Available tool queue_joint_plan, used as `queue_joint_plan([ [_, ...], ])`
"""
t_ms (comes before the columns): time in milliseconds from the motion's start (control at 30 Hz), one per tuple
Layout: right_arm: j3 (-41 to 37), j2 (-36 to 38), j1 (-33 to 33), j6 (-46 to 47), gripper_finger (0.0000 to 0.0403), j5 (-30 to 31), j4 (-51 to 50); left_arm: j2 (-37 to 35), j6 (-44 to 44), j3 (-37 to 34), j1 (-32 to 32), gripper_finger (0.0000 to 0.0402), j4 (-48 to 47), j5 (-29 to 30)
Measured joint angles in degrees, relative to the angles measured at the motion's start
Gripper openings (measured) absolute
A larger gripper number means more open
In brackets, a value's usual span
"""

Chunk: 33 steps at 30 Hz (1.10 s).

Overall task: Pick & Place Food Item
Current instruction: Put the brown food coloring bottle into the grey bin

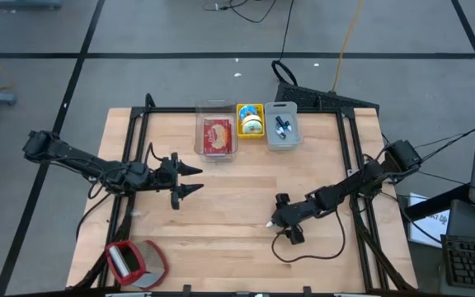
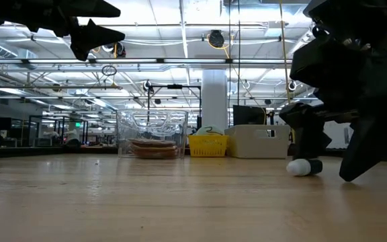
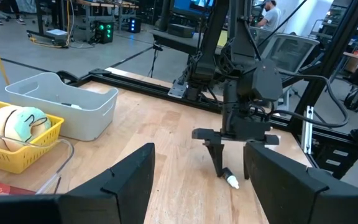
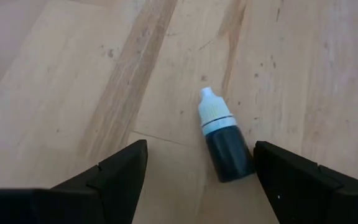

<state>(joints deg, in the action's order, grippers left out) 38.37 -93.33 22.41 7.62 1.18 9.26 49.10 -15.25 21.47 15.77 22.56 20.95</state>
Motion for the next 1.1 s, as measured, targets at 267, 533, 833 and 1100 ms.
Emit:
queue_joint_plan([
  [267,-0.02,-3.30,-0.17,-1.02,0.0281,1.78,6.70,0.00,0.02,-0.02,0.00,0.0253,-0.02,0.00],
  [533,0.09,-4.53,-0.98,-2.44,0.0281,3.17,7.04,0.02,0.00,-0.02,0.01,0.0253,0.00,0.00],
  [833,0.11,-4.60,-1.01,-2.34,0.0233,3.22,6.78,0.00,0.00,-0.02,0.02,0.0253,-0.02,-0.02],
  [1100,0.15,-4.58,-1.01,-2.34,0.0181,3.20,5.93,0.00,0.00,-0.02,0.02,0.0253,0.00,0.00],
])
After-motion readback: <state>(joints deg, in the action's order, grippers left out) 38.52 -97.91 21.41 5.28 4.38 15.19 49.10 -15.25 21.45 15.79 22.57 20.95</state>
